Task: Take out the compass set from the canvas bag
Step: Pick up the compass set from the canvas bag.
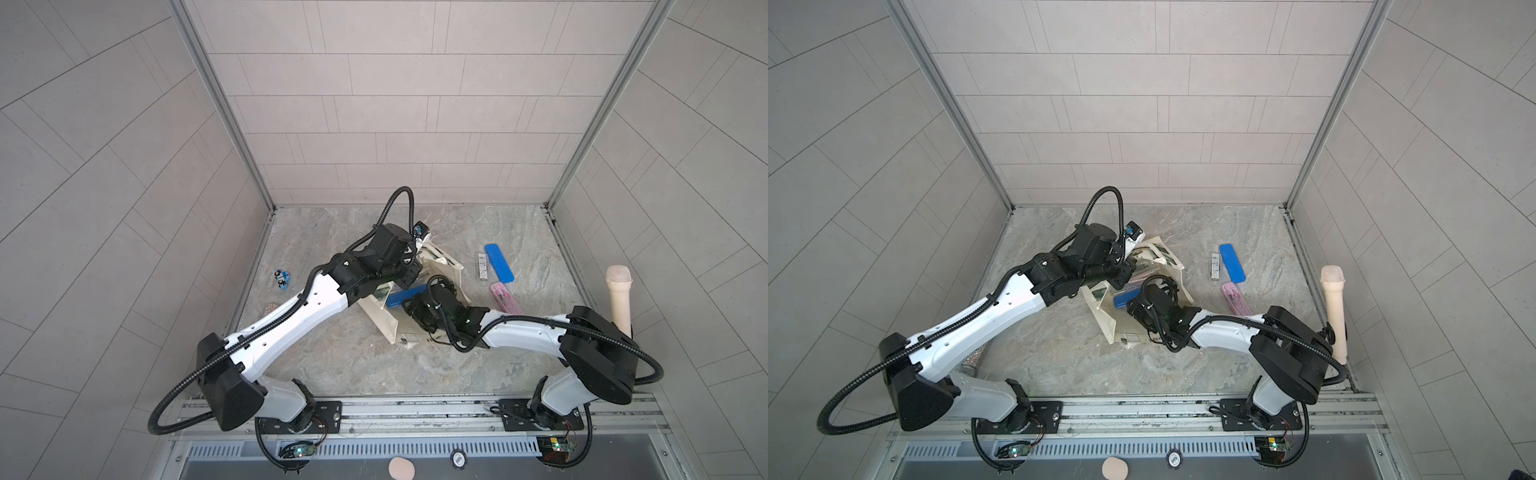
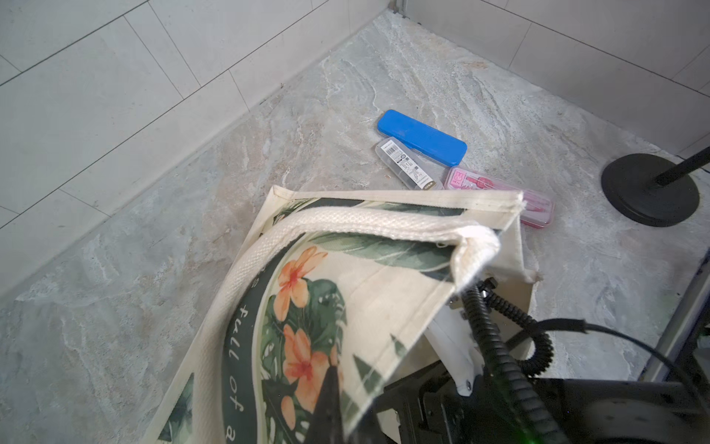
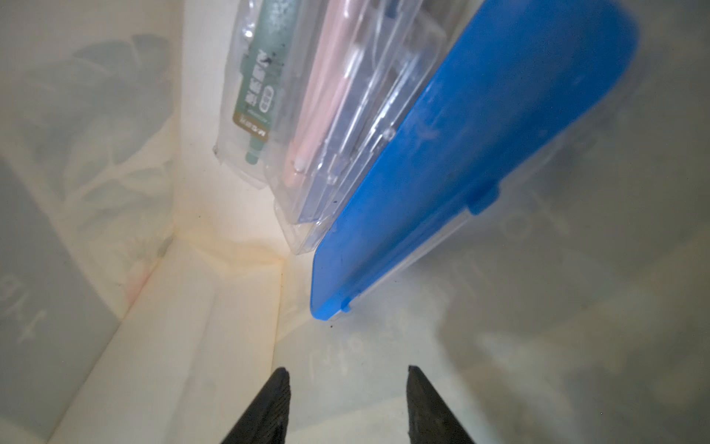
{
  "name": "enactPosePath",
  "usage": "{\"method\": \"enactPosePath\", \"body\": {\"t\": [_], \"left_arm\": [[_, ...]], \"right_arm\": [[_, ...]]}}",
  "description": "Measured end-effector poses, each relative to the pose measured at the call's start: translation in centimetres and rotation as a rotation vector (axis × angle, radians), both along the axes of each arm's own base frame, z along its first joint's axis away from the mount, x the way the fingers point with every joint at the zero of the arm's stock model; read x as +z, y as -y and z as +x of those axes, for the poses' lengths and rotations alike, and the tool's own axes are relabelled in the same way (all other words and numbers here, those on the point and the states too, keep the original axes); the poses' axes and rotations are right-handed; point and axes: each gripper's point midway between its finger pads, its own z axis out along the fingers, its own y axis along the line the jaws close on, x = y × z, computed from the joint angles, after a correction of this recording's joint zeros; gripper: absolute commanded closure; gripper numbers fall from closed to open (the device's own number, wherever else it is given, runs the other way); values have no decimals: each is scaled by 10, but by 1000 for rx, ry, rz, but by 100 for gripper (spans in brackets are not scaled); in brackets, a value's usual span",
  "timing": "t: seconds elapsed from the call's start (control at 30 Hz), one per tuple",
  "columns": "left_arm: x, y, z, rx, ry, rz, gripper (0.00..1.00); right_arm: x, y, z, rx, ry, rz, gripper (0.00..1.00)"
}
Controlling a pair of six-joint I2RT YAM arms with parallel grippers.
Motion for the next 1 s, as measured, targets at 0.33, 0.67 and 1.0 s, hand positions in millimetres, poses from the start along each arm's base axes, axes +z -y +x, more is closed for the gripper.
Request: {"method": "enactPosePath", "body": {"t": [0.33, 0.67, 1.0], "left_arm": [[-9, 3, -12, -54, -25, 2, 100], [-14, 1, -19, -71, -43, -2, 100], [-15, -2, -19, -65, -39, 3, 100]], "right_arm": [[-22, -3, 25, -112, 16, 42, 56], [-33, -22, 43, -128, 74, 139, 69], [-27, -19, 39, -134, 88, 159, 74]]}}
